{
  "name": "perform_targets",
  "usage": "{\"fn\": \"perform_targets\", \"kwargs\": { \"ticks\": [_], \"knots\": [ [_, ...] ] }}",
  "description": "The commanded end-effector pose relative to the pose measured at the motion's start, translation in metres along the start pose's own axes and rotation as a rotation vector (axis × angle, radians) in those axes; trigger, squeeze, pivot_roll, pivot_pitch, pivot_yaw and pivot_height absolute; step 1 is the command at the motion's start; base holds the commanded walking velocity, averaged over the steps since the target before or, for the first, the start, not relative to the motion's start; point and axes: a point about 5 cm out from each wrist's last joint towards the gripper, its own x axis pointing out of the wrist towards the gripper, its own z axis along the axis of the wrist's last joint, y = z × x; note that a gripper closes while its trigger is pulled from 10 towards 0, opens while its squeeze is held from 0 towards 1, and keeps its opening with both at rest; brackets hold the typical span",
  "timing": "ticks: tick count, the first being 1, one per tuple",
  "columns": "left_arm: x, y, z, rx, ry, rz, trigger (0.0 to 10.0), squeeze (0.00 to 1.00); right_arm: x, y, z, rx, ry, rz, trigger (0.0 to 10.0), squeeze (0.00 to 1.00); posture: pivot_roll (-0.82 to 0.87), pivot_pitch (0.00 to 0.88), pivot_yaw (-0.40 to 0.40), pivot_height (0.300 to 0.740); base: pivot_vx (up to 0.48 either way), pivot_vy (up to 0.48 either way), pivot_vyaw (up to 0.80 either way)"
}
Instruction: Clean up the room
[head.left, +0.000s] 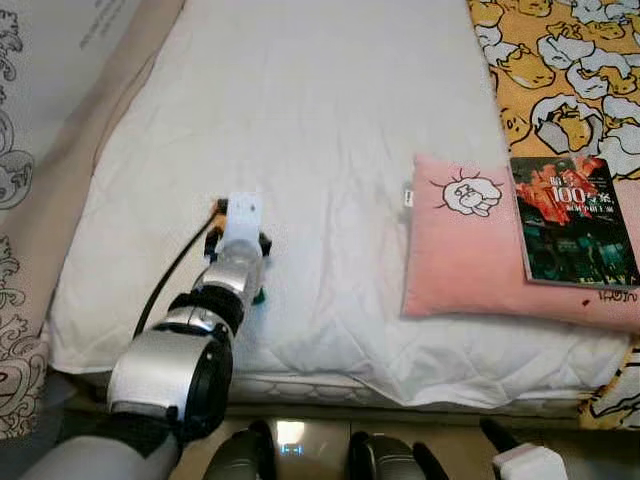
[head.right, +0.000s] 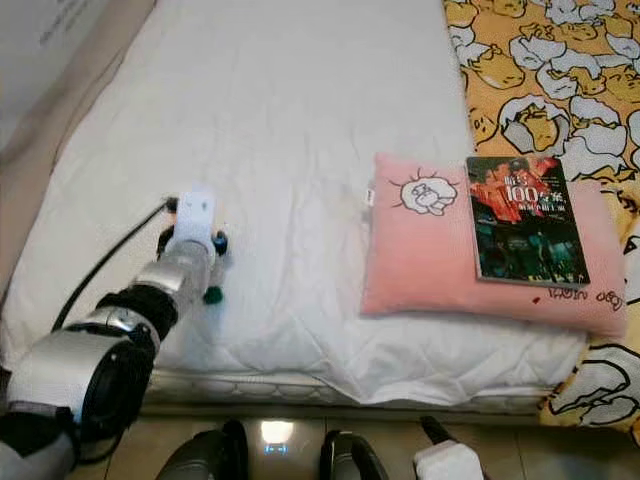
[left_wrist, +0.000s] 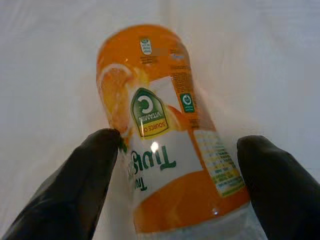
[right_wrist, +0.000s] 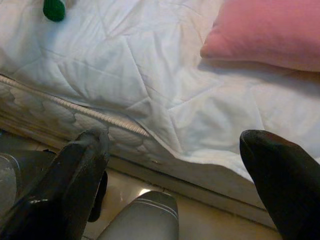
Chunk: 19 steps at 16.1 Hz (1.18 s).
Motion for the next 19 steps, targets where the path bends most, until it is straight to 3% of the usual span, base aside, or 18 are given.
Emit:
{"fn": "perform_targets", "kwargs": {
  "ticks": [1, 3, 8, 10, 12, 14, 16, 17, 18, 19],
  "knots": [
    [-0.001, -0.003, -0.038, 0.061, 0.130, -0.022, 0.0, 0.00, -0.001, 0.000, -0.001, -0.004, 0.017, 0.011, 10.0, 0.00, -0.30, 0.237, -0.053, 0.740, 0.000, 0.000, 0.00],
    [0.000, 0.000, -0.046, 0.101, 0.125, -0.023, 0.0, 0.00, 0.003, -0.002, -0.001, -0.005, 0.019, 0.018, 10.0, 0.00, -0.29, 0.226, -0.056, 0.740, 0.000, 0.000, 0.00],
    [0.000, -0.001, -0.038, 0.140, 0.040, -0.078, 0.0, 0.00, 0.025, -0.015, 0.003, 0.024, -0.035, -0.022, 10.0, 0.00, -0.24, 0.154, -0.044, 0.740, 0.000, 0.000, 0.00],
    [-0.001, -0.010, -0.036, 0.040, -0.003, -0.153, 0.0, 0.00, 0.044, -0.020, 0.009, 0.045, -0.092, 0.006, 10.0, 0.00, -0.21, 0.097, -0.037, 0.740, 0.000, 0.000, 0.00],
    [-0.004, -0.017, -0.029, 0.015, -0.081, -0.233, 0.0, 0.00, 0.065, -0.030, 0.018, 0.061, -0.144, 0.033, 10.0, 0.00, -0.16, 0.003, -0.020, 0.740, 0.000, 0.000, 0.00],
    [-0.006, -0.019, -0.022, -0.028, -0.171, -0.298, 0.0, 0.00, 0.089, -0.043, 0.027, 0.088, -0.183, 0.036, 10.0, 0.00, -0.10, 0.000, -0.012, 0.740, 0.000, 0.000, 0.00],
    [-0.010, -0.012, -0.011, -0.163, -0.309, -0.366, 0.0, 0.00, 0.110, -0.054, 0.039, 0.074, -0.238, 0.034, 10.0, 0.00, -0.03, 0.000, -0.005, 0.740, 0.000, 0.000, 0.00],
    [-0.015, 0.001, -0.004, -0.244, -0.422, -0.377, 3.4, 0.00, 0.126, -0.061, 0.046, 0.075, -0.275, 0.006, 10.0, 0.00, 0.00, 0.000, -0.001, 0.740, 0.000, 0.000, 0.00],
    [-0.019, 0.007, -0.001, -0.260, -0.481, -0.377, 10.0, 0.00, 0.130, -0.064, 0.049, 0.080, -0.292, -0.013, 10.0, 0.00, 0.01, 0.000, 0.003, 0.740, 0.000, 0.000, 0.00],
    [-0.030, 0.018, 0.000, -0.274, -0.576, -0.378, 10.0, 0.00, 0.137, -0.068, 0.053, 0.100, -0.325, -0.065, 10.0, 0.00, 0.03, 0.000, 0.006, 0.740, 0.000, 0.000, 0.00]
  ]
}}
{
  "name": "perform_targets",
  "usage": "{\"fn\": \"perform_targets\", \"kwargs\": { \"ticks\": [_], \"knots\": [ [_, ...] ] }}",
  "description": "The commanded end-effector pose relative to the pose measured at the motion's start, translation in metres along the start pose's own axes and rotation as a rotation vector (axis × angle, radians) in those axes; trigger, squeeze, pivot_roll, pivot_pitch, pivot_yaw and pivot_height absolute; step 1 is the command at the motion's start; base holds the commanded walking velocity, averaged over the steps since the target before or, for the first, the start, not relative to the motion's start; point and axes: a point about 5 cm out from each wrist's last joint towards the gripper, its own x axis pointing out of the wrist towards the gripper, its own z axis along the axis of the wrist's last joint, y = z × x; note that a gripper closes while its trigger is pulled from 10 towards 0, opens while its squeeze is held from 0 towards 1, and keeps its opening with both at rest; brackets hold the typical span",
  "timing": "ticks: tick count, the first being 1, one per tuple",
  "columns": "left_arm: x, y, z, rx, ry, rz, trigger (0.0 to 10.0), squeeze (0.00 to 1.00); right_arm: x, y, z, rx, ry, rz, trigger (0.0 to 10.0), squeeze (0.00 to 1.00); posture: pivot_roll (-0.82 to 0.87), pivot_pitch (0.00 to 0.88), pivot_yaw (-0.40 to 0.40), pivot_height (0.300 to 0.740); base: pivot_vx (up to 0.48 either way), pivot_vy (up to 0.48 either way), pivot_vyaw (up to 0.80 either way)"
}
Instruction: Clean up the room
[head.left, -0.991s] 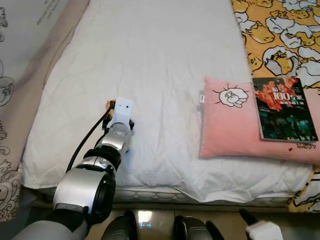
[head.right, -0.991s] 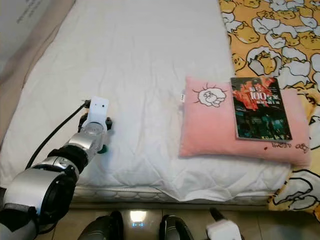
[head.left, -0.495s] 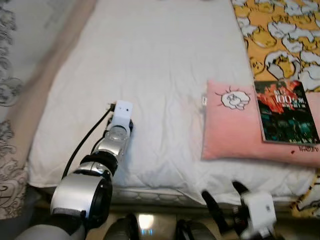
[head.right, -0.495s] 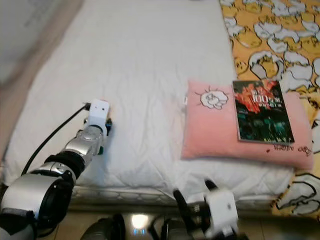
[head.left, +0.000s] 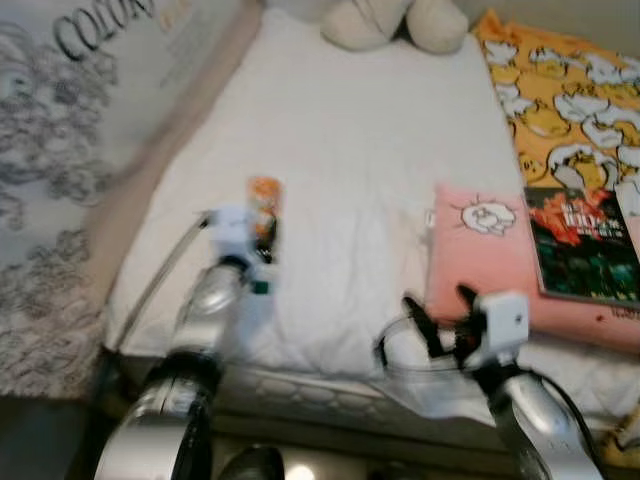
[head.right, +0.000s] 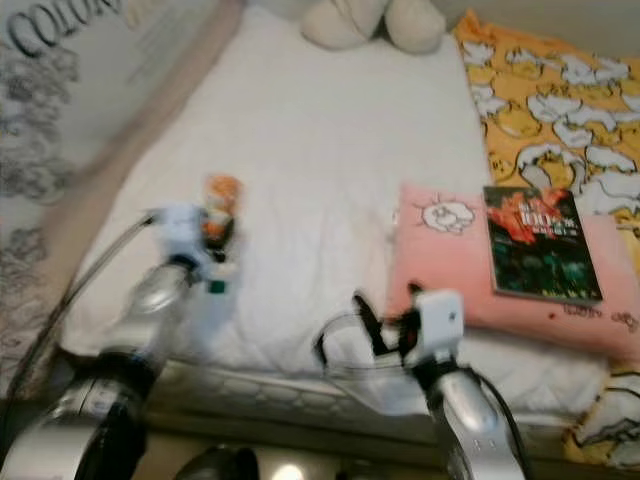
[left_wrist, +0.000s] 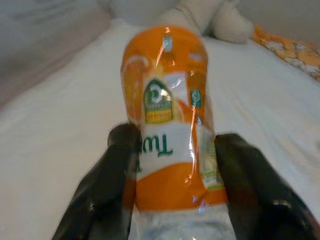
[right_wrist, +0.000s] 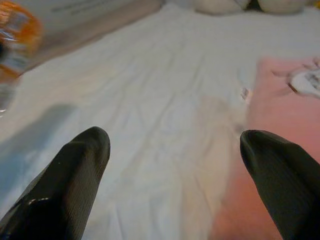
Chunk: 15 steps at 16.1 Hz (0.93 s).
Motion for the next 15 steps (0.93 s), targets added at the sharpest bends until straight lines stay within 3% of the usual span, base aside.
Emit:
{"fn": "perform_targets", "kwargs": {
  "ticks": [1, 4, 7, 9, 12, 15],
  "knots": [
    [-0.003, -0.001, 0.014, -0.018, -0.079, -0.016, 10.0, 0.00, 0.003, -0.006, -0.001, -0.005, -0.022, -0.063, 10.0, 0.00, 0.05, 0.000, 0.002, 0.740, 0.000, -0.480, 0.00],
    [-0.017, -0.006, 0.007, -0.017, -0.106, -0.010, 10.0, 0.00, 0.014, -0.003, 0.000, -0.009, -0.057, -0.110, 10.0, 0.00, 0.06, 0.000, -0.004, 0.740, 0.000, -0.480, 0.00],
    [-0.035, -0.024, 0.000, -0.040, -0.094, -0.041, 10.0, 0.00, 0.019, -0.003, -0.001, -0.018, -0.087, -0.154, 10.0, 0.00, 0.06, 0.000, -0.009, 0.740, 0.000, -0.480, 0.00],
    [-0.038, -0.020, 0.000, -0.012, -0.093, -0.048, 10.0, 0.00, 0.016, -0.008, -0.003, -0.024, -0.111, -0.212, 10.0, 0.00, 0.06, 0.000, -0.007, 0.740, 0.000, -0.480, 0.00],
    [-0.038, -0.008, -0.003, -0.011, -0.068, -0.012, 10.0, 0.00, 0.011, -0.008, -0.005, -0.104, -0.121, -0.268, 10.0, 0.00, 0.06, 0.000, -0.014, 0.740, 0.000, -0.480, 0.00],
    [-0.036, -0.017, 0.003, -0.010, -0.095, -0.042, 10.0, 0.00, 0.017, -0.011, 0.015, -0.196, -0.214, -0.271, 10.0, 0.00, 0.05, 0.000, -0.015, 0.740, 0.000, -0.480, 0.00]
  ]
}}
